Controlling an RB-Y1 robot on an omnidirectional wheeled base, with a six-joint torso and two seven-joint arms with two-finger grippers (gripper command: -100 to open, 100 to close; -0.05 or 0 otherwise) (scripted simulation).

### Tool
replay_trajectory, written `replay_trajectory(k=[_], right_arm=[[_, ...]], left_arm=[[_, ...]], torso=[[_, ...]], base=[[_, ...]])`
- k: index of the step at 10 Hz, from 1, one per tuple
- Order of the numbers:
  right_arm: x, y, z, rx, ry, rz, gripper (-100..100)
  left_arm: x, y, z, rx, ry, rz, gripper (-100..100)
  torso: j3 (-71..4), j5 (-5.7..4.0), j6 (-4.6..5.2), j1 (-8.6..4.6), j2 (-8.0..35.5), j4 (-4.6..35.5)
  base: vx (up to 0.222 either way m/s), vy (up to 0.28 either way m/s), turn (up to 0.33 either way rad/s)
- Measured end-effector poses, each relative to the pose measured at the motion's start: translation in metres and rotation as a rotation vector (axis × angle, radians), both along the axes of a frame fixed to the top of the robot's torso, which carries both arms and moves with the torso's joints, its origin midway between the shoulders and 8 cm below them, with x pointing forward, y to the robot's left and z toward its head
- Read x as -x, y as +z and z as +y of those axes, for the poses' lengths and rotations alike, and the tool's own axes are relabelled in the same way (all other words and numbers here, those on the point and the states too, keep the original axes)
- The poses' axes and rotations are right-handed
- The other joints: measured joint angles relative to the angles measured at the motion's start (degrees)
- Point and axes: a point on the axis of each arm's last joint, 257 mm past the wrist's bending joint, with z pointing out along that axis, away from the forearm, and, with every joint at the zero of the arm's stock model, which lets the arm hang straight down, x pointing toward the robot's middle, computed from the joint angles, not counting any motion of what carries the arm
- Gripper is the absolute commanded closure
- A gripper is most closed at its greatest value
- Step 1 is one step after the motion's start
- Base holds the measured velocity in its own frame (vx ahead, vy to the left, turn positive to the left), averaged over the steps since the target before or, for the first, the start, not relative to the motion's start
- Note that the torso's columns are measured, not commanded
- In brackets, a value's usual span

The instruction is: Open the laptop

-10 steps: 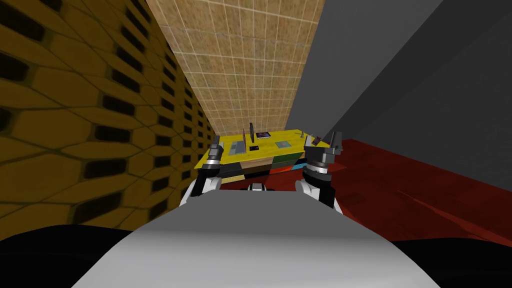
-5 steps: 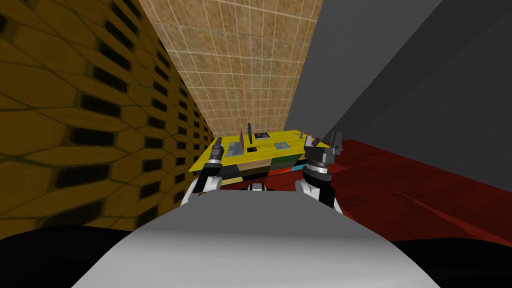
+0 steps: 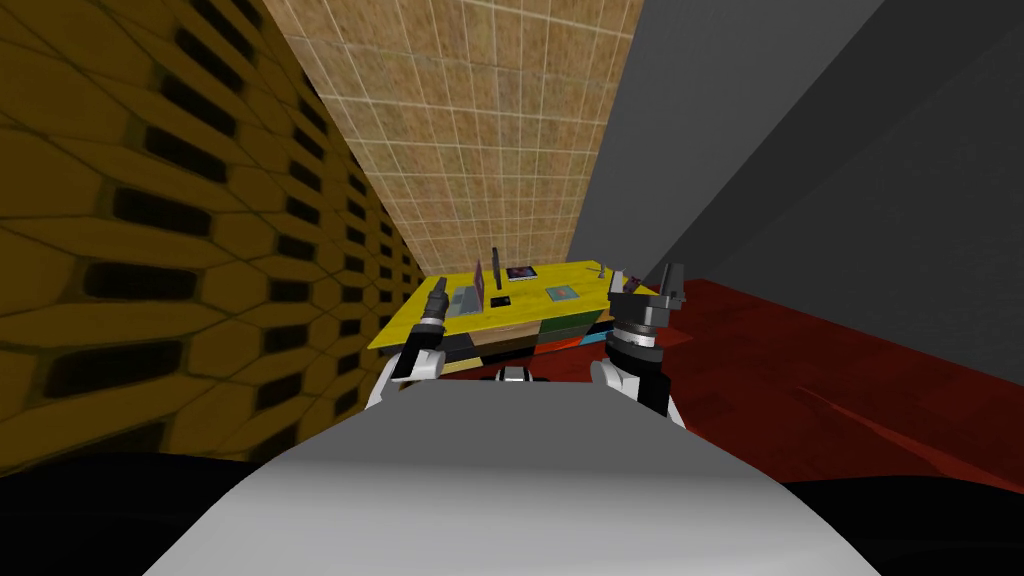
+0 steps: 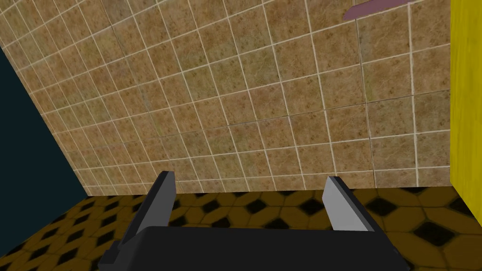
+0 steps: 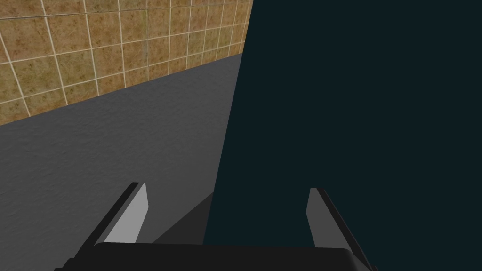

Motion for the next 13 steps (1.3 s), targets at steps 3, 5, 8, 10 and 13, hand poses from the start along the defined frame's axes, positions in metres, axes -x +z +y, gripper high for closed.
replay_trajectory(k=[3,5,8,10,13], right_arm=[[0.0,0.0,0.0,0.0,0.0,0.0,0],[0.0,0.0,0.0,0.0,0.0,0.0,0],[0.0,0.0,0.0,0.0,0.0,0.0,0],[0.0,0.0,0.0,0.0,0.0,0.0,0],[0.0,0.0,0.0,0.0,0.0,0.0,0]], left_arm=[[-0.007,-0.016,0.009,-0.014,0.029,0.063,-100],[-0.013,-0.028,0.016,-0.027,0.049,0.109,-100],[-0.022,-0.049,0.026,-0.052,0.08,0.185,-100],[-0.024,-0.065,0.034,-0.071,0.101,0.237,-100],[-0.029,-0.081,0.045,-0.095,0.129,0.303,-100]], torso=[[0.01,-0.02,0.0,-0.05,0.02,0.0],[-0.01,0.01,0.0,0.02,-0.02,-0.01],[-0.01,-0.01,0.01,-0.01,-0.02,-0.01],[0.01,0.01,-0.01,0.05,0.01,0.0],[0.06,-0.01,0.0,-0.02,0.09,0.02]], base=[[0.071,-0.068,-0.007],[0.073,-0.066,-0.009],[0.08,-0.072,-0.009],[0.085,-0.057,-0.008],[0.059,-0.061,-0.007]])
